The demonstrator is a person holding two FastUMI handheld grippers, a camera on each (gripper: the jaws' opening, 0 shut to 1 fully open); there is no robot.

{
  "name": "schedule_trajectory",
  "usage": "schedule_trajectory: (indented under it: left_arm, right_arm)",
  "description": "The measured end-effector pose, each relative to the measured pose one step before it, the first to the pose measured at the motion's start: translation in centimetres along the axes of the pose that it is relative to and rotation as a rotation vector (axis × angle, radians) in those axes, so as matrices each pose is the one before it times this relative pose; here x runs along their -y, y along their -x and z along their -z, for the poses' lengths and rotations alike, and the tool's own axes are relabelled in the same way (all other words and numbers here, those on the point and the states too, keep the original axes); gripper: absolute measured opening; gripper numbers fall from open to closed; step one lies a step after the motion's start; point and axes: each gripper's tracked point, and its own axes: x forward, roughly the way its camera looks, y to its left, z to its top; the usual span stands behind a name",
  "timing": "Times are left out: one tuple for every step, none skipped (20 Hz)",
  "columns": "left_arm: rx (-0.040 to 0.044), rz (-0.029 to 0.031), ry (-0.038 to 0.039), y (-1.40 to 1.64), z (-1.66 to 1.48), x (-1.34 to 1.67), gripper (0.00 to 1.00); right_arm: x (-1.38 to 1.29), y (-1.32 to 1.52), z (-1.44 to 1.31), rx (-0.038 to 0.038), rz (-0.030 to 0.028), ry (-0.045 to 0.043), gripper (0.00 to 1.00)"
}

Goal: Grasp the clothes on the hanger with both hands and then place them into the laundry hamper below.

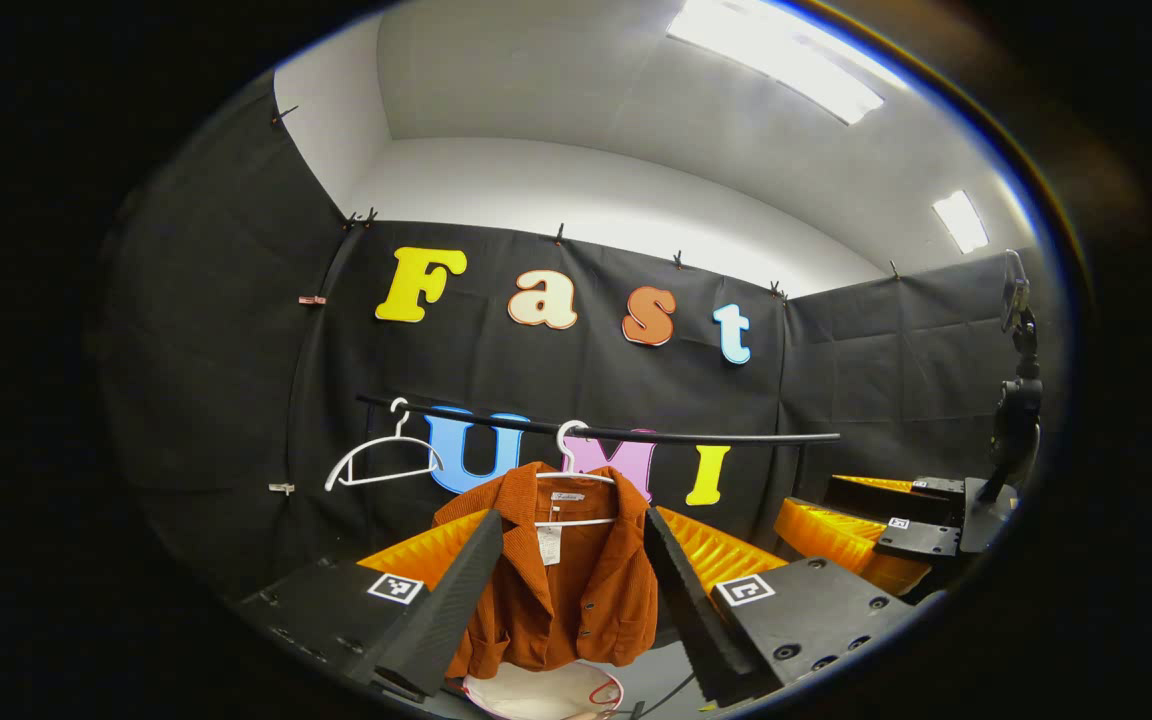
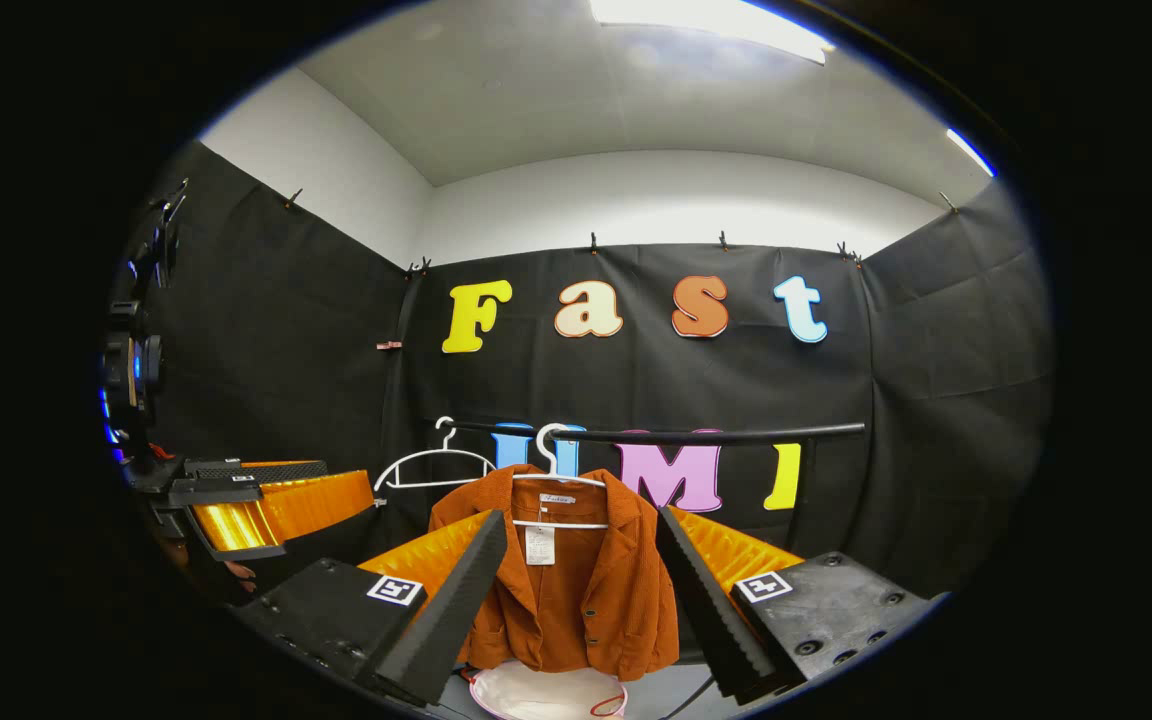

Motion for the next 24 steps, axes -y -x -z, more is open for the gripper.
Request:
schedule_trajectory:
  left_arm:
    - [0.00143, 0.00278, -0.00196, 0.043, -0.067, 0.025, 0.90]
    - [0.00069, 0.00055, -0.00308, 0.106, 0.004, 0.000, 0.90]
    - [-0.00005, -0.00016, -0.00447, 0.030, -0.056, -0.046, 0.90]
    - [-0.00054, -0.00110, -0.00392, 0.058, 0.027, -0.080, 0.91]
    - [-0.00097, 0.00103, -0.00093, -0.033, 0.082, -0.021, 0.91]
    - [-0.00234, 0.00268, 0.00223, 0.003, 0.062, 0.030, 0.91]
    - [-0.00154, 0.00510, 0.00486, -0.019, 0.059, 0.035, 0.90]
    - [-0.00085, 0.00543, 0.00479, 0.010, -0.022, 0.073, 0.90]
    - [-0.00157, 0.00474, 0.00404, 0.041, -0.061, 0.021, 0.90]
    - [0.00090, 0.00265, 0.00136, 0.020, -0.055, -0.097, 0.90]
    - [0.00008, 0.00254, 0.00020, 0.072, 0.095, -0.058, 0.90]
    - [-0.00119, 0.00350, -0.00105, 0.033, 0.092, -0.080, 0.90]
    - [-0.00033, 0.00374, -0.00178, 0.042, -0.018, -0.122, 0.90]
    - [-0.00126, 0.00475, -0.00163, -0.024, 0.119, -0.122, 0.90]
    - [-0.00308, 0.00662, -0.00076, -0.024, 0.083, -0.161, 0.90]
    - [-0.00593, 0.00808, 0.00064, 0.091, 0.083, -0.137, 0.90]
    - [-0.00709, 0.01062, 0.00148, 0.085, 0.250, -0.107, 0.90]
    - [-0.00376, 0.00947, 0.00135, -0.056, 0.106, -0.156, 0.90]
    - [-0.00385, 0.00935, 0.00119, -0.029, 0.121, -0.250, 0.90]
    - [-0.00635, 0.01022, 0.00092, 0.092, 0.218, -0.297, 0.90]
    - [-0.00404, 0.00751, 0.00072, 0.059, 0.106, -0.251, 0.90]
    - [-0.00095, 0.00834, -0.00008, 0.041, 0.037, -0.306, 0.90]
    - [0.00127, 0.00356, -0.00039, 0.087, -0.013, -0.332, 0.90]
    - [0.00418, -0.00038, -0.00007, 0.110, 0.041, -0.421, 0.90]
  right_arm:
    - [-0.070, 0.087, 0.117, -0.00232, 0.00099, 0.00108, 0.99]
    - [0.076, 0.112, 0.017, -0.00085, 0.00441, 0.00356, 0.98]
    - [0.000, 0.053, -0.082, -0.00082, 0.00458, 0.00395, 0.98]
    - [-0.055, 0.103, -0.025, 0.00119, 0.00257, 0.00172, 0.98]
    - [-0.083, -0.012, -0.008, 0.00003, 0.00216, -0.00062, 0.98]
    - [-0.062, 0.129, 0.027, 0.00097, 0.00134, -0.00152, 0.98]
    - [-0.064, 0.064, -0.063, 0.00044, 0.00135, -0.00064, 0.99]
    - [0.114, 0.214, -0.123, 0.00082, 0.00382, 0.00035, 0.98]
    - [-0.011, -0.004, -0.094, 0.00133, 0.00472, 0.00144, 0.99]
    - [0.005, 0.058, -0.051, 0.00094, 0.00304, 0.00019, 0.99]
    - [0.032, 0.042, -0.034, 0.00116, 0.00523, -0.00106, 0.99]
    - [-0.070, 0.048, -0.003, 0.00150, 0.00410, -0.00198, 0.98]
    - [-0.075, -0.053, -0.097, 0.00230, 0.00466, -0.00313, 0.98]
    - [-0.172, -0.032, -0.064, 0.00265, 0.00626, -0.00159, 0.98]
    - [-0.071, -0.007, 0.035, 0.00071, 0.00801, 0.00067, 0.98]
    - [-0.080, 0.031, 0.107, -0.00055, 0.00877, 0.00211, 0.98]
    - [-0.284, 0.178, 0.107, -0.00241, 0.00856, 0.00261, 0.98]
    - [-0.236, 0.107, 0.065, -0.00007, 0.00758, 0.00180, 0.98]
    - [-0.250, 0.040, 0.068, 0.00032, 0.00900, 0.00054, 0.99]
    - [-0.265, 0.104, 0.184, -0.00225, 0.00896, -0.00192, 0.99]
    - [-0.256, -0.035, 0.149, -0.00040, 0.00731, -0.00396, 0.98]
    - [-0.363, 0.037, 0.163, -0.00167, 0.00700, -0.00465, 0.98]
    - [-0.317, 0.067, 0.305, -0.00564, 0.00421, -0.00311, 0.98]
    - [-0.401, -0.010, 0.291, -0.00430, 0.00034, 0.00015, 0.98]
